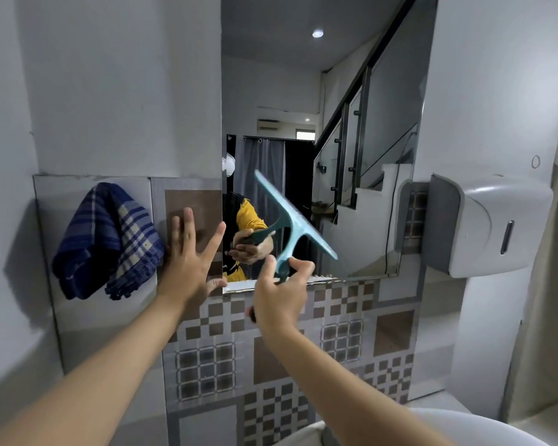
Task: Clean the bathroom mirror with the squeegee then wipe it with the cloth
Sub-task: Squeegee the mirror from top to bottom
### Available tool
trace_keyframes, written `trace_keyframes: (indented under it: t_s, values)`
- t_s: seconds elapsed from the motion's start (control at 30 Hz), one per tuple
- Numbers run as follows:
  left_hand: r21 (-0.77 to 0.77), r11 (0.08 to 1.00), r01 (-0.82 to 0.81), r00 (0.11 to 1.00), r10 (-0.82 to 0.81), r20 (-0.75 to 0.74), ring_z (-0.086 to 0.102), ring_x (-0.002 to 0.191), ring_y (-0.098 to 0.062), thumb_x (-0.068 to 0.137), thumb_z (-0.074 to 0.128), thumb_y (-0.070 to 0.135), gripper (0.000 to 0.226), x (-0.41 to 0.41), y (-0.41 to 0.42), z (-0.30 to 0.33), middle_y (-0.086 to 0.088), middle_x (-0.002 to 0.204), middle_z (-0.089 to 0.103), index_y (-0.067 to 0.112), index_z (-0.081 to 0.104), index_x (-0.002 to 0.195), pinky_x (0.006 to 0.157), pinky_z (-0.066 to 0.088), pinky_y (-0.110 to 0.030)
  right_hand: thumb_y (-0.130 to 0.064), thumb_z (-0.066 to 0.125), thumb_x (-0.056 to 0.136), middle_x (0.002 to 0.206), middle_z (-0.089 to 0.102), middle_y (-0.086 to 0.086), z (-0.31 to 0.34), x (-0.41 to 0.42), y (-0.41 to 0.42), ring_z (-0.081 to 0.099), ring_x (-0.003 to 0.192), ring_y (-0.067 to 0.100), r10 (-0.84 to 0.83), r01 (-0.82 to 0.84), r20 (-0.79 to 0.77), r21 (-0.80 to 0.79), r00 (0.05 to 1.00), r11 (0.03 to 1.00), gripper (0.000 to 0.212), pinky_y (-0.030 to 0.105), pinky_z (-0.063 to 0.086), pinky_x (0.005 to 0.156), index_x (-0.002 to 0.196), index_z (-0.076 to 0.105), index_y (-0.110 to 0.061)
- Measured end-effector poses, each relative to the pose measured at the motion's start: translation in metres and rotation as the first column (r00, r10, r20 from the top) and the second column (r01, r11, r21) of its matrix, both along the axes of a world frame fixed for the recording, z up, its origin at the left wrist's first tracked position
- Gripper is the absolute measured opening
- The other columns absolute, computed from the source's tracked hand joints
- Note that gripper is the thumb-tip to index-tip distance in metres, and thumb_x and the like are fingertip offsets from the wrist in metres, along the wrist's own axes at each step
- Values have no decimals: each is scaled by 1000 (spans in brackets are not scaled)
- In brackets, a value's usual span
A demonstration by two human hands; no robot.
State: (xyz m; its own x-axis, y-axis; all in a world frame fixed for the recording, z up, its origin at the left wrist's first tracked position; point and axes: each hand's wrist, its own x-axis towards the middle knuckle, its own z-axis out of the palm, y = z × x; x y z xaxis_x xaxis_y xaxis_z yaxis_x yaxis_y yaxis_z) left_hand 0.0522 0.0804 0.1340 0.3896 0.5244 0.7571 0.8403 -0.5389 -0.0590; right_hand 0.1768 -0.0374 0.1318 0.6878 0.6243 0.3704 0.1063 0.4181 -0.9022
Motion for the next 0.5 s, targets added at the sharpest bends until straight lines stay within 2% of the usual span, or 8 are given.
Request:
trace_keyframes:
  t_s: [0.07, 0.2, 0.3, 0.4, 0.5]
  values:
    - [-12, 1000, 12, 1000, -12, -4, -17, 138, -46, 64, 79, 45, 115, -3, -1, 0, -24, 153, -20, 31, 4, 149, 107, 5, -56, -29, 54, 95, 73, 56, 4, -3, -14, 3, 50, 50, 15, 7, -7, 45, -1, 999, 1000, 20, 23, 41, 41, 98, 35, -25]
    - [-19, 999, 38, 999, -38, 17, -24, 138, -40, 70, 76, 44, 109, -5, -3, 0, -19, 152, -26, 32, 0, 148, 109, 1, -53, -28, 54, 95, 71, 54, 2, -4, -18, 4, 48, 49, 12, -13, 13, 66, 1, 998, 1000, 20, 19, 39, 40, 100, 35, -25]
    - [-17, 999, 51, 997, -50, 63, -24, 139, -37, 74, 72, 45, 102, -3, -4, -5, -16, 153, -26, 32, 3, 149, 111, 10, -56, -25, 57, 94, 64, 49, -1, -13, -10, 1, 43, 39, 2, -40, 37, 153, 22, 987, 999, 21, 14, 33, 37, 103, 39, -20]
    - [20, 999, 41, 996, -43, 81, -13, 142, -40, 73, 73, 46, 98, -2, -2, -15, -19, 155, -17, 29, 13, 149, 108, 25, -62, -26, 59, 93, 65, 53, -4, -32, -4, -2, 42, 40, 5, -25, 16, 342, 31, 940, 999, 22, 19, 37, 40, 103, 41, -21]
    - [25, 999, 26, 997, -28, 72, -4, 142, -42, 71, 74, 47, 96, -4, -1, -25, -22, 156, -6, 24, 21, 147, 102, 35, -64, -25, 61, 92, 68, 57, -9, -49, 2, -3, 41, 37, 7, 4, -8, 486, 5, 874, 1000, 23, 15, 34, 39, 104, 42, -26]
